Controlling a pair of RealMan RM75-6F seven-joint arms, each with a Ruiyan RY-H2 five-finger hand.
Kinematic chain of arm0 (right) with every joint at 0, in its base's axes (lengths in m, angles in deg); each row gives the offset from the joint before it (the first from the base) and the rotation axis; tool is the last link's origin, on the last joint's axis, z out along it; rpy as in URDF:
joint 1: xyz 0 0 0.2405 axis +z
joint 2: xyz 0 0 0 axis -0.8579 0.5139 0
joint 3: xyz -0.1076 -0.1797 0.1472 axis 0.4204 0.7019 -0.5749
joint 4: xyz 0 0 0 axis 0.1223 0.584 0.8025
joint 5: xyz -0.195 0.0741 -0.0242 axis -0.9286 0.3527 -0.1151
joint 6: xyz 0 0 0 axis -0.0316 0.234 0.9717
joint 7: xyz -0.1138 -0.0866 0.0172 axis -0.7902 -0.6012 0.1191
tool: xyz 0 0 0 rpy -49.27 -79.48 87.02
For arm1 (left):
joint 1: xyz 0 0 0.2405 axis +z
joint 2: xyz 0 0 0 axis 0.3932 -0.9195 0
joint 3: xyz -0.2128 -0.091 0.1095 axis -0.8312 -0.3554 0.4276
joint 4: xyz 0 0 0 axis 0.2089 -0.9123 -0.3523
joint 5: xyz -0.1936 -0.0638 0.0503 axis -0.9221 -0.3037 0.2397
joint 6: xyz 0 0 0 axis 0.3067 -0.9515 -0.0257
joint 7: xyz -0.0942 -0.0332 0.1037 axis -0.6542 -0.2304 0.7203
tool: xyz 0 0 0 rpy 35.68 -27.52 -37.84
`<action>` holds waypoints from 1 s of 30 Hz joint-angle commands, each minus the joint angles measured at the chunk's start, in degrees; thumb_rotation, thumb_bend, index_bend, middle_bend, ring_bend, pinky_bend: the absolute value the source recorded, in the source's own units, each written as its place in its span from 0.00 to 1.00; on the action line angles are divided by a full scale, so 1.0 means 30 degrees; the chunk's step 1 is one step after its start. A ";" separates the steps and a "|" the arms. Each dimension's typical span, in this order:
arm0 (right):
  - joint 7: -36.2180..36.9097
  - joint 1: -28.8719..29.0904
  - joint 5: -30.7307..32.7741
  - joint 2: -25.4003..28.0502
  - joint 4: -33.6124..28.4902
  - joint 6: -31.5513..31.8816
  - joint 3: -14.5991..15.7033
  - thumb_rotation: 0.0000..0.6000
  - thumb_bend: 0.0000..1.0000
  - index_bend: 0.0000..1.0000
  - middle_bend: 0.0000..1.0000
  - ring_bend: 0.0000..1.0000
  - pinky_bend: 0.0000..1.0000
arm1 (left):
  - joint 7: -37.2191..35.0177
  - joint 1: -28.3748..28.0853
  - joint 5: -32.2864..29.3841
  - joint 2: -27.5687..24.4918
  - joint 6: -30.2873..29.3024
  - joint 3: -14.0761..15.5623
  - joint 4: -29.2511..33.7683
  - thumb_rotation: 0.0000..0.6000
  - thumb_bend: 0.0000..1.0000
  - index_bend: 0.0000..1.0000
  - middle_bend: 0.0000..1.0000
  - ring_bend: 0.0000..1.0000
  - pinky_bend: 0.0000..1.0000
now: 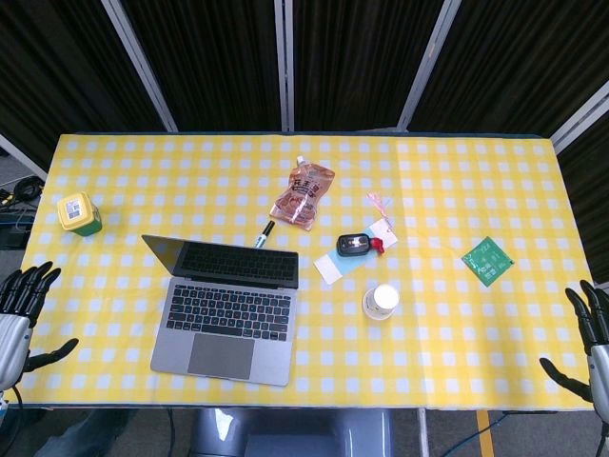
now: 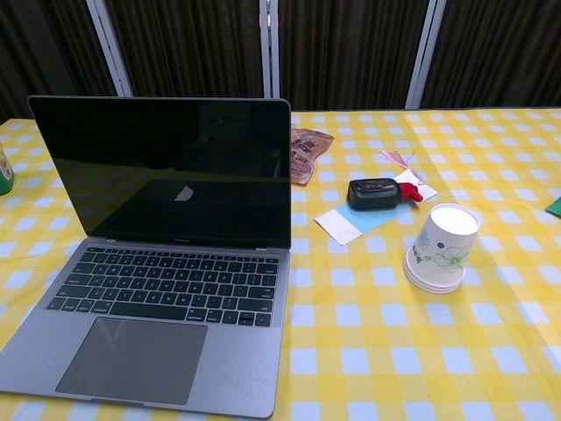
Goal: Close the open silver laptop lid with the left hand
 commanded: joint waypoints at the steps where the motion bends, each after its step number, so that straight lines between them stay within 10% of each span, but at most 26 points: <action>1: -0.0026 -0.0013 -0.0028 0.0022 -0.0019 0.0008 0.0018 1.00 0.00 0.03 0.00 0.00 0.00 | -0.0087 0.0044 0.0109 -0.0022 -0.0013 0.0004 -0.0103 1.00 0.00 0.00 0.00 0.00 0.00; 8: -0.0166 -0.0088 -0.0182 0.0198 -0.0222 0.0057 0.0118 1.00 0.00 0.03 0.00 0.00 0.00 | -0.0542 -0.0405 0.0276 -0.0272 0.1109 0.0062 -0.0046 1.00 0.07 0.00 0.00 0.00 0.00; 18: -0.0466 0.0145 0.0062 0.0150 -0.0407 -0.0402 0.0006 1.00 0.00 0.03 0.00 0.00 0.00 | 0.0482 -0.5533 -0.1420 -0.2089 0.7544 -0.2642 0.3013 1.00 0.96 0.00 0.00 0.00 0.00; 30: -0.0647 0.0472 0.1440 -0.0062 -0.0070 -0.1439 -0.0309 1.00 0.00 0.03 0.00 0.00 0.00 | 0.2921 -1.1340 -0.7287 -0.1158 1.4295 -0.5492 0.3330 1.00 1.00 0.12 0.01 0.02 0.01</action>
